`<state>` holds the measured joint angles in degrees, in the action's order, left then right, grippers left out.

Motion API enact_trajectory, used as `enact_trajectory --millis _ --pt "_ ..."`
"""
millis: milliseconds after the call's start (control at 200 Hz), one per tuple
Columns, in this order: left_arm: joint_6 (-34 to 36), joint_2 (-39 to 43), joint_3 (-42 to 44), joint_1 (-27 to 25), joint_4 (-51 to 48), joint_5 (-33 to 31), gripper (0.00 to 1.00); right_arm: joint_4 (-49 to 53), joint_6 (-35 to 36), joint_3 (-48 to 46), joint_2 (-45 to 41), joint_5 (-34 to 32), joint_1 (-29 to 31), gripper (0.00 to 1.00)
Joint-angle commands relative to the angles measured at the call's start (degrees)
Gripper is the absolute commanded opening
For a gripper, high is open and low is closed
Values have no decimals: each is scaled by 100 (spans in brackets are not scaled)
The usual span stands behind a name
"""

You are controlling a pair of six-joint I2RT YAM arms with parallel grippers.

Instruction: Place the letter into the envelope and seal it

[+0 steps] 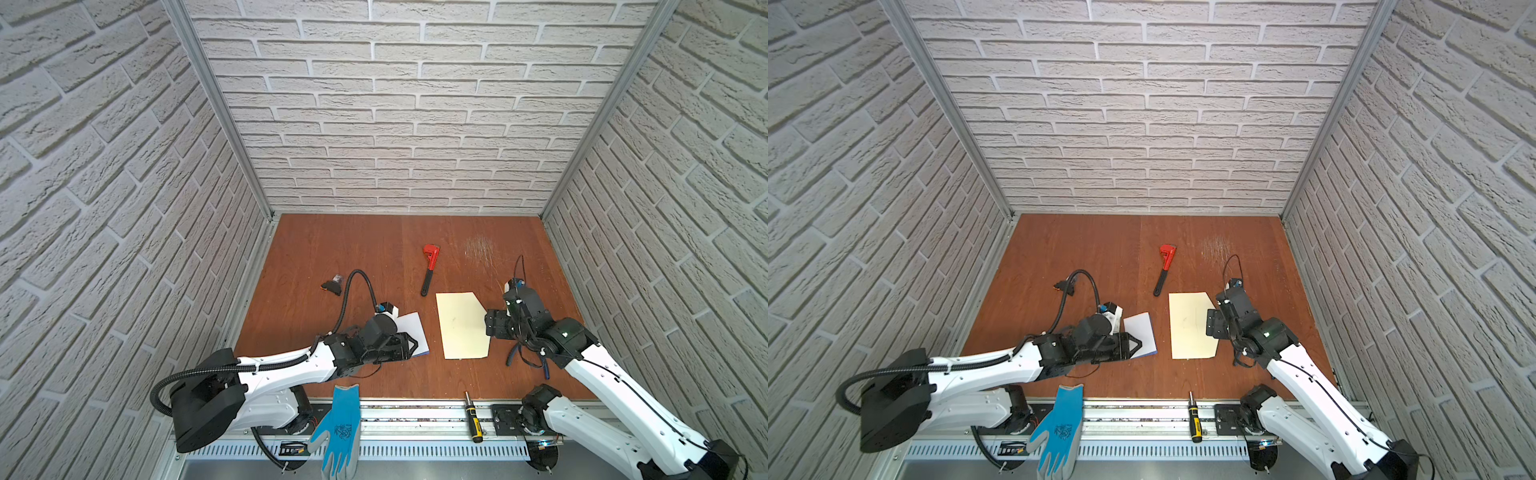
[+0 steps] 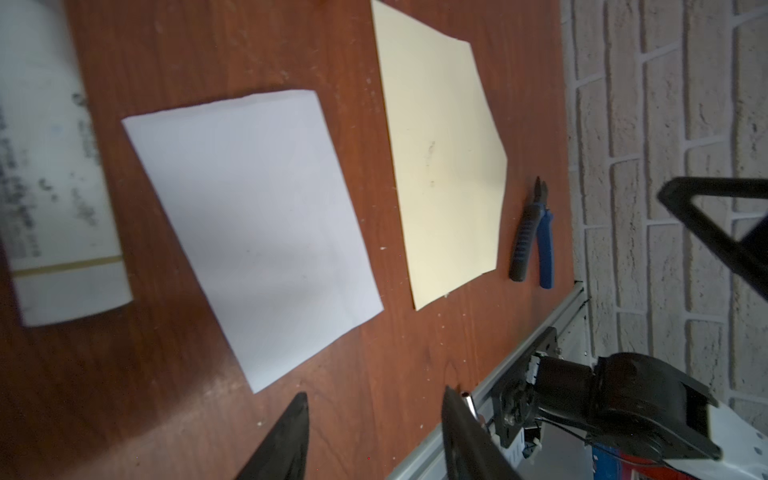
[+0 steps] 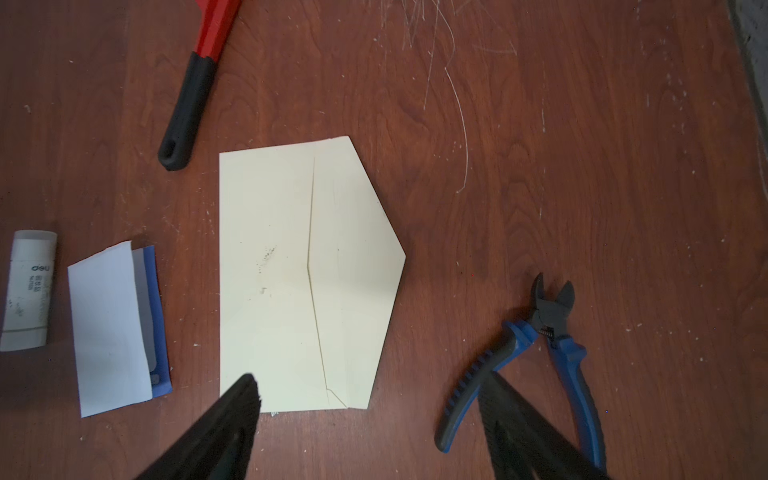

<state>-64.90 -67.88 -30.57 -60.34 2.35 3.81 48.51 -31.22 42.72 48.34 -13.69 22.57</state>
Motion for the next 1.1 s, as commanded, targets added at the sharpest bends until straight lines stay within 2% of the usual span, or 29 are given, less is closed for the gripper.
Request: enact_trajectory --millis 0,85,235,540,800,1010,1095 --pt "599 133 -242 -172 49 -160 52 -389 50 -218 111 844 -563 83" --pt "788 137 -317 -265 136 -171 52 -586 48 -329 280 1249 -881 81" --pt "918 154 -353 -295 148 -213 52 -885 33 -447 614 1512 -1148 81" --pt "1060 635 -266 -299 -138 -420 52 -1450 11 -712 1346 1797 -1439 80" --pt "1112 1119 -171 -277 -458 -601 53 -1776 195 -607 2386 2107 -1543 78" --pt "1120 1471 -73 -259 -670 -723 53 -2134 261 -548 2949 2535 -1533 67" --pt "1133 1594 -33 -251 -726 -758 53 -2166 308 -513 3052 2650 -1523 58"
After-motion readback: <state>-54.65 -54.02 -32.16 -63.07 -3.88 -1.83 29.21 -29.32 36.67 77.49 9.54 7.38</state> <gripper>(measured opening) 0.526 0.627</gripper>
